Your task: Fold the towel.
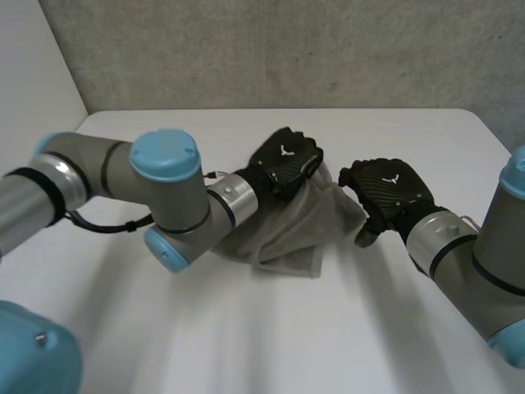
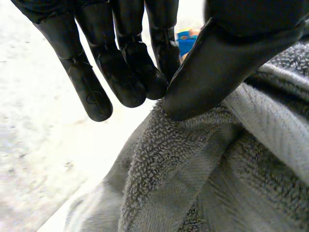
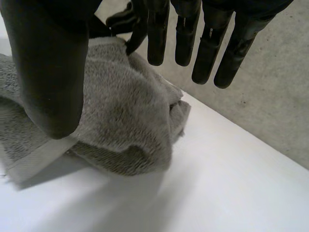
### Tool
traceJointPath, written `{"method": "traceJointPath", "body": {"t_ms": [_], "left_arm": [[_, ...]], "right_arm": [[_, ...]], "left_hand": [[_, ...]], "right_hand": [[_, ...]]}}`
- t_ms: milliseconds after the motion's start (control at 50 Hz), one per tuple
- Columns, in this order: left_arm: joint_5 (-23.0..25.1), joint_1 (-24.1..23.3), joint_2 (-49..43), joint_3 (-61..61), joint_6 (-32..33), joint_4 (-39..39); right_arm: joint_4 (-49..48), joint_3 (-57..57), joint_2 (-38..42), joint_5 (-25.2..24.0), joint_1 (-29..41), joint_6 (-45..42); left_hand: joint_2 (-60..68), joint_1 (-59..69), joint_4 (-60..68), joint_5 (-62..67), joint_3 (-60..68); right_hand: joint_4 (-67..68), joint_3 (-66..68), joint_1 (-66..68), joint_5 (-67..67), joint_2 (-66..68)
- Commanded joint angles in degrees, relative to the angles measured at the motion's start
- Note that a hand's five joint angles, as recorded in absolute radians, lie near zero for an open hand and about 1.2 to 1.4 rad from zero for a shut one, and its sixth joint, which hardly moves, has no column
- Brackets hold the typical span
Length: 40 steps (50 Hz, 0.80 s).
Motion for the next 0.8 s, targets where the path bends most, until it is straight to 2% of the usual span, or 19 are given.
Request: {"method": "traceJointPath", "body": {"t_ms": [20,100,220,320,360,540,800], "left_arm": [[-4.33,1.29,8.92,-10.17,0.03,-0.51],[-6.7,3.66,13.67,-16.68,0.21,-0.68],[-9.7,6.22,18.08,-21.35,0.21,-0.68],[-13.91,12.09,24.66,-23.55,-0.05,-0.68],[-14.62,12.89,25.72,-23.55,-0.14,-0.77],[-15.33,12.9,32.49,-26.79,-1.81,-1.04],[-14.19,11.84,39.17,-39.88,-2.34,-0.77]], "right_arm": [[-1.41,-2.27,8.55,1.46,6.71,1.16],[-1.15,-3.16,10.5,3.75,7.95,0.45],[-0.89,-3.6,9.71,4.54,8.13,0.53],[-0.71,-3.78,6.47,4.46,7.61,0.27],[-0.62,-3.95,6.02,4.46,7.6,-0.25],[1.83,-4.04,5.67,5.77,7.43,-9.39],[2.01,-4.22,5.75,5.78,6.81,-10.19]], "left_hand": [[2.99,9.64,2.42,6.64,3.41],[2.99,9.64,2.42,6.64,3.41],[2.99,9.64,2.42,6.64,3.41],[2.99,9.64,2.42,6.64,3.41],[2.99,9.64,2.42,6.64,3.41],[2.99,9.64,2.42,6.64,3.41],[2.99,9.64,2.42,6.64,3.41]], "right_hand": [[4.2,3.75,2.65,4.94,2.78],[4.38,3.93,2.83,5.12,2.96],[3.87,3.42,2.33,4.62,2.45],[3.37,2.92,1.82,4.11,1.95],[3.2,2.75,1.65,3.95,1.78],[2.36,1.91,0.82,3.11,0.94],[-2.18,-2.64,-3.73,-1.44,-3.6]]}}
